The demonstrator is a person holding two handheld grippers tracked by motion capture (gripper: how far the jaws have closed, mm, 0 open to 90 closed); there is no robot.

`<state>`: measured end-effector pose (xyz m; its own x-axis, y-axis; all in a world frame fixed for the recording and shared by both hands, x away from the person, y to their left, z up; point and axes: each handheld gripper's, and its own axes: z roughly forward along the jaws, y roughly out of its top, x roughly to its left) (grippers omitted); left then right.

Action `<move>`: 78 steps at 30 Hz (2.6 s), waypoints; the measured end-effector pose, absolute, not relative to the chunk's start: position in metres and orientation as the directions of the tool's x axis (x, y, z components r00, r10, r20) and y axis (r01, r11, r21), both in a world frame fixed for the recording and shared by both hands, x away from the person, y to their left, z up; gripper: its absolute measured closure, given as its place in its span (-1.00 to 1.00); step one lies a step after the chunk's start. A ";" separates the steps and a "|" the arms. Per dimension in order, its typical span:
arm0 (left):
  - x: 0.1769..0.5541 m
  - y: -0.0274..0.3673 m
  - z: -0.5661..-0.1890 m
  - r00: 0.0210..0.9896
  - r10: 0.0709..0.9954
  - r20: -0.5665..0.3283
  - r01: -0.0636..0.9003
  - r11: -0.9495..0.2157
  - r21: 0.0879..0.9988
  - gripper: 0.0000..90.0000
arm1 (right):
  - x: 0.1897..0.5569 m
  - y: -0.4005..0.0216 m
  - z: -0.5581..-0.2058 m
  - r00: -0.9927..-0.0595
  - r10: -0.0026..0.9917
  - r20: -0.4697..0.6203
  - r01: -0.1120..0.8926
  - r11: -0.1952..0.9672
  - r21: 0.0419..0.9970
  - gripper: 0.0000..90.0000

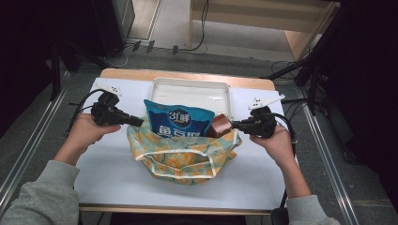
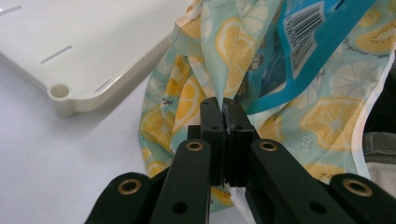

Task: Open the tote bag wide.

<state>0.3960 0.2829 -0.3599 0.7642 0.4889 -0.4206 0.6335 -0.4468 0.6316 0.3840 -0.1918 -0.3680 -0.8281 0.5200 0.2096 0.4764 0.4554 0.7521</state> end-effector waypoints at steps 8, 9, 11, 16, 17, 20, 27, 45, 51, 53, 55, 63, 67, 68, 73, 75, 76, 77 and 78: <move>0.394 0.285 -0.377 0.749 0.487 -0.449 0.654 -0.430 0.623 0.98 | 0.382 -0.188 -0.383 -0.826 0.519 0.218 0.481 0.448 0.754 1.00; 0.394 0.285 -0.377 0.749 0.487 -0.449 0.654 -0.430 0.623 0.98 | 0.382 -0.188 -0.383 -0.826 0.519 0.218 0.481 0.448 0.754 1.00; 0.393 0.286 -0.379 0.747 0.487 -0.453 0.656 -0.428 0.622 0.98 | 0.382 -0.187 -0.385 -0.822 0.522 0.227 0.491 0.446 0.748 1.00; 0.392 0.286 -0.387 0.738 0.496 -0.457 0.666 -0.424 0.614 0.98 | 0.382 -0.187 -0.394 -0.820 0.521 0.239 0.496 0.437 0.750 1.00; 0.392 0.286 -0.387 0.738 0.496 -0.457 0.666 -0.424 0.614 0.98 | 0.382 -0.187 -0.394 -0.820 0.521 0.239 0.496 0.437 0.750 1.00; 0.390 0.286 -0.392 0.735 0.495 -0.463 0.669 -0.424 0.610 0.98 | 0.378 -0.192 -0.402 -0.814 0.529 0.240 0.494 0.414 0.765 1.00; 0.389 0.284 -0.404 0.726 0.492 -0.480 0.682 -0.422 0.598 0.98 | 0.375 -0.193 -0.410 -0.812 0.528 0.248 0.504 0.422 0.754 1.00; 0.394 0.289 -0.435 0.691 0.522 -0.500 0.718 -0.417 0.557 0.97 | 0.390 -0.190 -0.441 -0.776 0.560 0.289 0.572 0.432 0.698 1.00; 0.394 0.292 -0.435 0.694 0.516 -0.502 0.714 -0.404 0.572 0.93 | 0.390 -0.190 -0.441 -0.773 0.563 0.292 0.571 0.419 0.706 0.93; 0.392 0.292 -0.431 0.705 0.511 -0.492 0.702 -0.405 0.585 0.87 | 0.388 -0.191 -0.438 -0.779 0.559 0.285 0.564 0.426 0.708 0.81; 0.389 0.293 -0.426 0.705 0.516 -0.486 0.700 -0.395 0.595 0.75 | 0.386 -0.192 -0.434 -0.783 0.561 0.267 0.550 0.425 0.719 0.69; 0.380 0.301 -0.397 0.730 0.526 -0.436 0.661 -0.385 0.643 0.28 | 0.379 -0.204 -0.411 -0.787 0.569 0.238 0.515 0.394 0.761 0.41; 0.376 0.298 -0.386 0.749 0.519 -0.412 0.641 -0.410 0.649 0.17 | 0.377 -0.206 -0.398 -0.796 0.559 0.231 0.503 0.400 0.766 0.39; 0.375 0.296 -0.383 0.755 0.512 -0.409 0.635 -0.413 0.653 0.17 | 0.376 -0.206 -0.394 -0.799 0.556 0.229 0.499 0.402 0.768 0.39; 0.370 0.286 -0.373 0.782 0.476 -0.402 0.606 -0.427 0.671 0.13 | 0.369 -0.205 -0.373 -0.819 0.535 0.205 0.469 0.419 0.777 0.39; 0.367 0.281 -0.371 0.790 0.465 -0.400 0.598 -0.437 0.672 0.10 | 0.365 -0.206 -0.366 -0.825 0.529 0.199 0.459 0.423 0.781 0.39; 0.366 0.279 -0.370 0.796 0.458 -0.396 0.591 -0.443 0.674 0.08 | 0.364 -0.207 -0.362 -0.826 0.527 0.200 0.459 0.422 0.782 0.39; 0.364 0.276 -0.369 0.803 0.450 -0.392 0.582 -0.447 0.679 0.07 | 0.362 -0.207 -0.360 -0.828 0.523 0.204 0.459 0.420 0.783 0.39; 0.363 0.274 -0.368 0.810 0.443 -0.385 0.573 -0.454 0.683 0.05 | 0.359 -0.207 -0.357 -0.833 0.513 0.205 0.452 0.420 0.787 0.39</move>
